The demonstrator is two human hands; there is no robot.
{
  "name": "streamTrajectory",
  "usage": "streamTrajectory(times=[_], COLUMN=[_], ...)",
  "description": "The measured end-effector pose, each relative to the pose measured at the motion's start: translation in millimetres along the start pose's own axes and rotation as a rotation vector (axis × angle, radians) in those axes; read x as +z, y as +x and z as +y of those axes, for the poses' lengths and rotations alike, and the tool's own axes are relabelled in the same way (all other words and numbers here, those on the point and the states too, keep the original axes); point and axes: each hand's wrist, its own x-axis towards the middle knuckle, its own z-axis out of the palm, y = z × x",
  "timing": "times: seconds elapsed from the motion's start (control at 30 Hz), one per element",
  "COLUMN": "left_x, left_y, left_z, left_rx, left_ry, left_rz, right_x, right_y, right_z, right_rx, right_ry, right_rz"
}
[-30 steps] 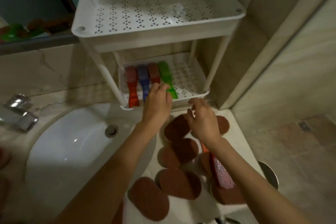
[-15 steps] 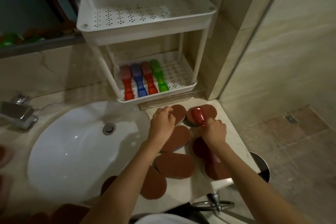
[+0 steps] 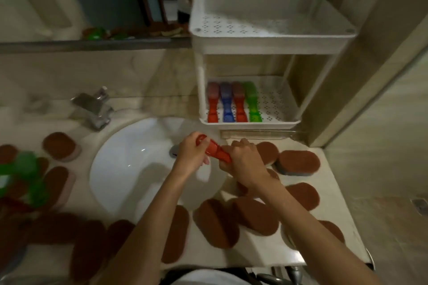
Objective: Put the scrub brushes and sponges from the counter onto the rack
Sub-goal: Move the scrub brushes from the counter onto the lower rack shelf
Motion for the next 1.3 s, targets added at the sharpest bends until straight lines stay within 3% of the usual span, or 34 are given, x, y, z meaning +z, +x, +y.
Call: streamTrajectory(times=[0.07, 0.1, 0.17, 0.2, 0.23, 0.33, 0.4, 0.53, 0.67, 0.8, 1.03, 1.3], left_x=[-28, -44, -73, -87, -99, -127, -137, -149, -167, -213, -279, -288], left_y=[-5, -9, -18, -23, -29, -47, -57, -76, -87, -69, 7, 42], left_z=[-19, -32, -55, -67, -77, -102, -114, -140, -152, -180, -221, -245], left_rx=[-0.098, -0.156, -0.266, -0.312, -0.344, -0.36, -0.346, -0.341, -0.346, -0.446, -0.642, -0.707], left_ry=[-0.057, -0.123, -0.271, -0.333, -0.379, -0.423, -0.396, -0.427, -0.491, -0.418, 0.081, 0.128], left_rz=[0.121, 0.208, 0.389, 0.473, 0.541, 0.661, 0.672, 0.647, 0.596, 0.676, 0.622, 0.634], right_x=[10, 19, 39, 47, 53, 65, 73, 91, 108, 115, 131, 140], right_y=[9, 16, 22, 24, 26, 34, 41, 53, 68, 87, 120, 135], right_z=[-26, -41, -72, -90, -106, -152, -181, -232, -261, -278, -288, -288], right_rx=[-0.079, -0.117, -0.153, -0.143, -0.088, 0.254, 0.339, 0.373, 0.417, 0.396, 0.403, 0.461], right_ry=[-0.043, -0.053, 0.137, 0.29, 0.428, 0.753, 0.955, 1.104, 1.07, 0.932, 0.763, 0.78], right_rz=[0.018, 0.118, 0.333, 0.356, 0.292, -0.267, -0.516, -0.592, -0.602, -0.542, -0.487, -0.423])
